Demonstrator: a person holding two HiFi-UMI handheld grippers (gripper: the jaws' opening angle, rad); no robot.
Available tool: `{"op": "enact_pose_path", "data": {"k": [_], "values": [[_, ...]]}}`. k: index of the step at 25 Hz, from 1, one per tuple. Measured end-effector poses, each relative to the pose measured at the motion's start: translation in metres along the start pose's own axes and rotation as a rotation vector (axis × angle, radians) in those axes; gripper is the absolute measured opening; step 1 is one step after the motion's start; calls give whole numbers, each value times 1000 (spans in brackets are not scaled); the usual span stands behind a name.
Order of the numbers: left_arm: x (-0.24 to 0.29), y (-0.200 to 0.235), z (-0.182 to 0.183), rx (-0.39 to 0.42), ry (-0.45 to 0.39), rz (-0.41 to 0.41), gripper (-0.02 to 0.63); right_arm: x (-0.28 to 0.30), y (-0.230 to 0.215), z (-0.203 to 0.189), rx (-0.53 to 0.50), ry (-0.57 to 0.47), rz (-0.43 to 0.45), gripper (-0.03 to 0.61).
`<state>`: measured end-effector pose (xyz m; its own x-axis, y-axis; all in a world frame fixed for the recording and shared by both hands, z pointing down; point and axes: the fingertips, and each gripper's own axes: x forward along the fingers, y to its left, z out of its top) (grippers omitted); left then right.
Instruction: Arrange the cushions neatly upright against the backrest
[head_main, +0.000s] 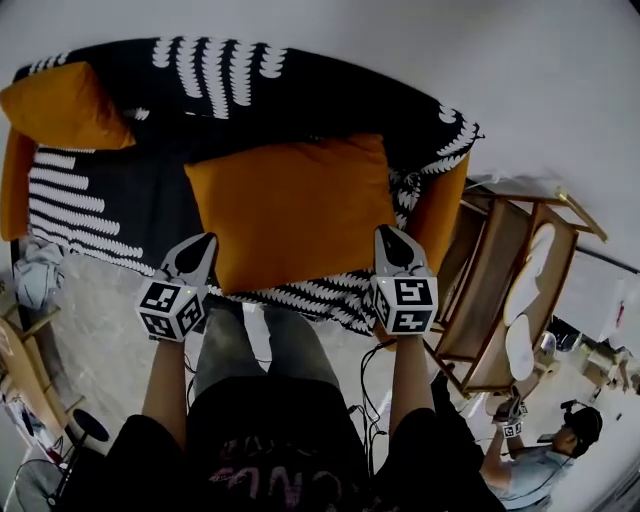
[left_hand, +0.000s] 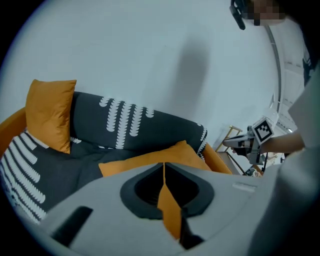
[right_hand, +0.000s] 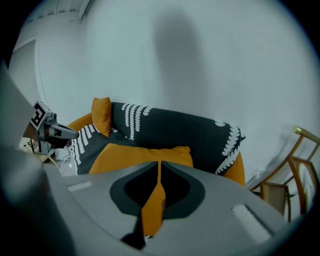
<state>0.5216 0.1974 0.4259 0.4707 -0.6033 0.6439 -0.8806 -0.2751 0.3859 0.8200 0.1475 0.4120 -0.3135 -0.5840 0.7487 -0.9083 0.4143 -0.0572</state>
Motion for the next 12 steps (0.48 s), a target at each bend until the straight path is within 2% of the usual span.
{"op": "enact_pose_path", "data": {"k": [6, 12], "values": [[27, 19, -27, -57, 40, 47, 85, 40, -14, -25, -36, 85, 37, 72], [57, 49, -55, -130, 79, 85, 177, 83, -33, -50, -41, 169, 48, 170]]}}
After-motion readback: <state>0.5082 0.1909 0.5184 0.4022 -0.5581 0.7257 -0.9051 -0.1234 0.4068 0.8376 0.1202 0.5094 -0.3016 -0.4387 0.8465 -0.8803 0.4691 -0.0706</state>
